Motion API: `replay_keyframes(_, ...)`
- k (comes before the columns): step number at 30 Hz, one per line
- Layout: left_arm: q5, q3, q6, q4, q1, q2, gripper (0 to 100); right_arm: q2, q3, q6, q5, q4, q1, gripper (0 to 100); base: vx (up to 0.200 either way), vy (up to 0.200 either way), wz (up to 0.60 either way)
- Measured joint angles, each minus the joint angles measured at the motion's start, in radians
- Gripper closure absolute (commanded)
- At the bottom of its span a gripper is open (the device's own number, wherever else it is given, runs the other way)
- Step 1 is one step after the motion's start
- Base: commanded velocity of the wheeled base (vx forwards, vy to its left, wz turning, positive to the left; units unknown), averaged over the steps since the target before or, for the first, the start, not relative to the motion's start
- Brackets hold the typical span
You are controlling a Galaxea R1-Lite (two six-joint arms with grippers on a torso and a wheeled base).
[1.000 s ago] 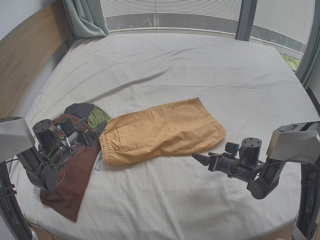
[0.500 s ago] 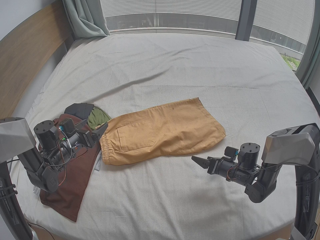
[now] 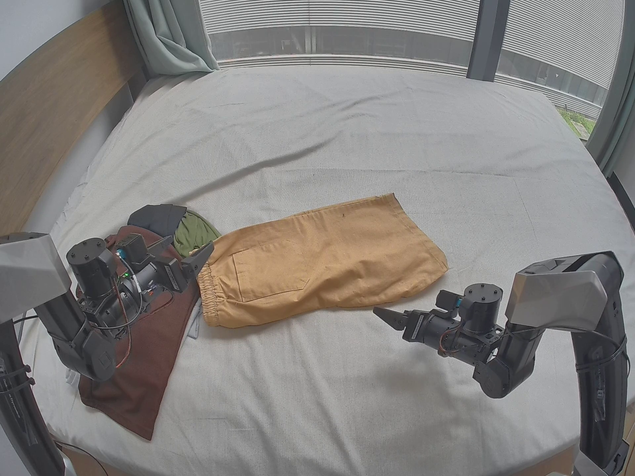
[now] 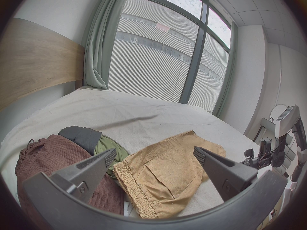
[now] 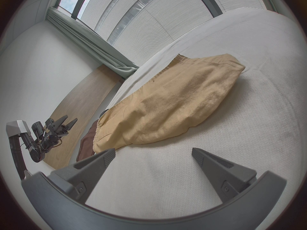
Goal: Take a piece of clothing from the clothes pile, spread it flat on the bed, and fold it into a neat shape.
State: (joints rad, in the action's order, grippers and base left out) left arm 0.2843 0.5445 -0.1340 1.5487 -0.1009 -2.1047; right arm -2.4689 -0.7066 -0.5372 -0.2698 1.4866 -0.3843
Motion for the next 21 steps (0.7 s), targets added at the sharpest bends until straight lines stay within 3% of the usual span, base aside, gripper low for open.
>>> replay_keyframes(10,0.001,0.000,-0.001,0.000,0.001,0.000,0,-0.027,-0.139,-0.006,0.010,-0.114,0.000,0,0.000,0.000,0.00)
replay_keyframes(21,0.002,0.002,-0.006,0.000,0.003,0.000,0,-0.084,-0.333,-0.075,0.044,-0.202,-0.004,0,0.000,0.000,0.00)
